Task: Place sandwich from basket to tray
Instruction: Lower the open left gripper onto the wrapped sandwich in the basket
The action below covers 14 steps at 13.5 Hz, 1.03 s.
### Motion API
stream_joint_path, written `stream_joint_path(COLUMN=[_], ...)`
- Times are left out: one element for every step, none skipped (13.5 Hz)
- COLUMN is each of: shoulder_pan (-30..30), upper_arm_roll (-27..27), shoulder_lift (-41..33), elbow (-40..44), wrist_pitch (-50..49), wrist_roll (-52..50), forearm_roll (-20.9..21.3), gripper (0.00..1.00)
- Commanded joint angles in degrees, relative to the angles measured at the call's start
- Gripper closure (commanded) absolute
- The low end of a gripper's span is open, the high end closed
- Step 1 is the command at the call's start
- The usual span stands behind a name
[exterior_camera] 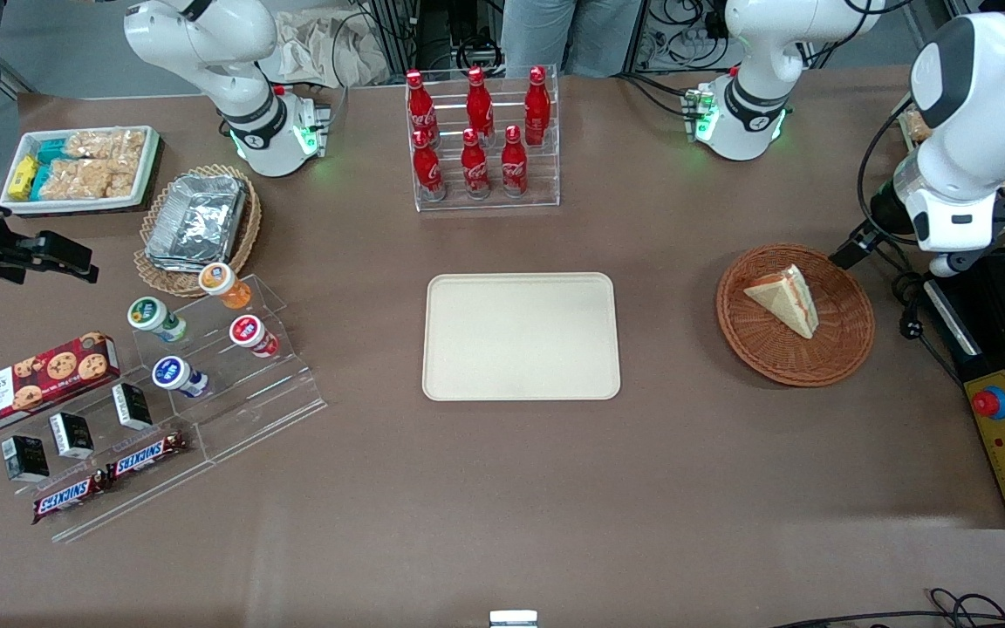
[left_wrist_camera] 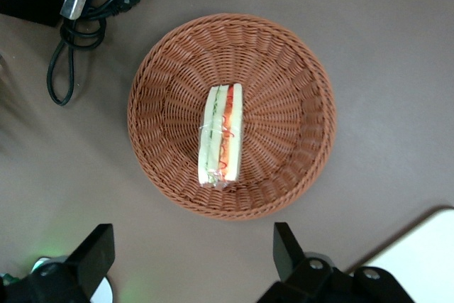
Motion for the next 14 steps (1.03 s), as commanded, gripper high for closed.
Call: stream_joint_path(shoulder_pan=[0.5,0.5,0.4,0.4,0.4,0.4,0.4,0.4,0.4,0.4,0.3,0.3,0.3,0.4], upper_arm_roll=[-0.3,-0.4,-0.4,-0.4,-0.4,-0.4,-0.4,-0.4,-0.4,-0.4,-0.5,-0.5,-0.5,-0.5], shoulder_lift=[-2.1,-1.8,-1.6,-1.4,-0.7,-0.2,0.5,1.3,2.5,4.1,5.4,6.5,7.5,8.5], elbow=[-6.4,-8.2,-9.8,-11.3,-12.8,-14.2,-15.6,-16.8,-17.7,-18.3,-18.5,-18.7,-18.8,-18.8], wrist_pitch=[6.0,8.3,10.7,12.7,14.5,16.4,18.3,20.5,22.8,24.9,26.4,27.5,29.0,30.4], wrist_roll=[-3.0,-3.3,-3.4,-3.4,-3.4,-3.4,-3.5,-3.6,-4.1,-4.7,-5.1,-5.4,-5.5,-5.8], forearm_roll=[-0.5,-0.5,-0.5,-0.5,-0.5,-0.5,-0.5,-0.4,-0.4,-0.4,-0.3,-0.3,-0.3,-0.3], gripper=[0.01,0.01,0.01,0.01,0.01,0.01,0.01,0.01,0.01,0.01,0.01,0.01,0.01,0.01])
